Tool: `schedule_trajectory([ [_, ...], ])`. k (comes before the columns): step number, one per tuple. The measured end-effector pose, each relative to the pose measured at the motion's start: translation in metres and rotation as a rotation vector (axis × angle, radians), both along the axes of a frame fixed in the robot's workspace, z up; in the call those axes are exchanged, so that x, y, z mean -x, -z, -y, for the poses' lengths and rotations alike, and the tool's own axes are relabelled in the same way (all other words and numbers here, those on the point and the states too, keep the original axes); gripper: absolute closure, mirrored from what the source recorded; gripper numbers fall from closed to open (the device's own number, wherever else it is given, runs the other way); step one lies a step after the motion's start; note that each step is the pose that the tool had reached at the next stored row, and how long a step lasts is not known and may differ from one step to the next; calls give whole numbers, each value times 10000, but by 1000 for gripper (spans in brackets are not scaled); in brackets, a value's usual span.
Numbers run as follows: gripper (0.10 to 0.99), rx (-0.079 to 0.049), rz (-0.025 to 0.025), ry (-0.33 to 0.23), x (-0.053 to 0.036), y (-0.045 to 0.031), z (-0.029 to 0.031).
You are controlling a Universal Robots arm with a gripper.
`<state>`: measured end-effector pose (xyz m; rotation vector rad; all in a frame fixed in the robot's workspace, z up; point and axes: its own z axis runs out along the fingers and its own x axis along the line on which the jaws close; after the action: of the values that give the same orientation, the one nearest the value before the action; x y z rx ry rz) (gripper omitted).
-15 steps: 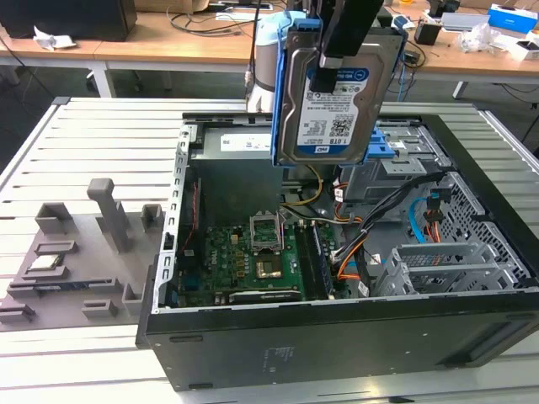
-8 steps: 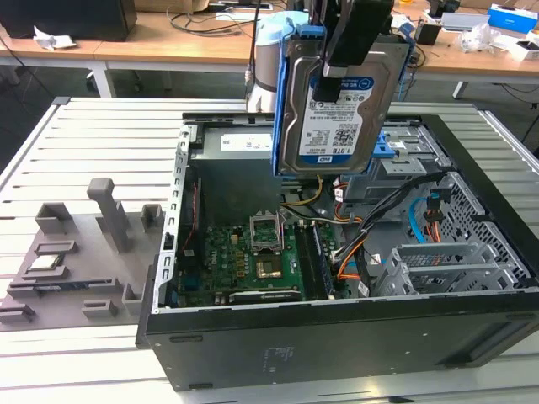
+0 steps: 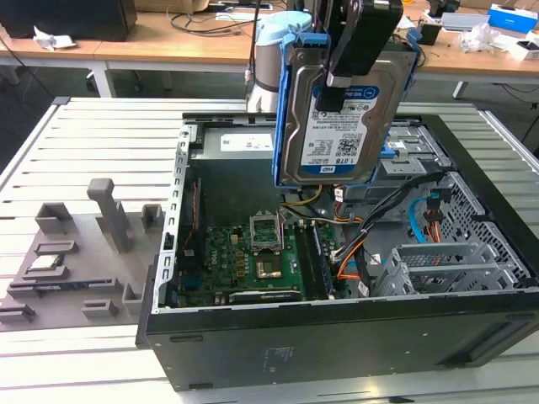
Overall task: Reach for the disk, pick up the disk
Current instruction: 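Pick up the disk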
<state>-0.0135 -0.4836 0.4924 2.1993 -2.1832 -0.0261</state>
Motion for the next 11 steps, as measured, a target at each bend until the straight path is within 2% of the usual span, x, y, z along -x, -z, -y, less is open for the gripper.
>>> schedule_trajectory([
  [3,725,0,0,0,0,0,106],
  [5,725,0,0,0,0,1,141],
  [11,725,2,-1,0,0,1,321],
])
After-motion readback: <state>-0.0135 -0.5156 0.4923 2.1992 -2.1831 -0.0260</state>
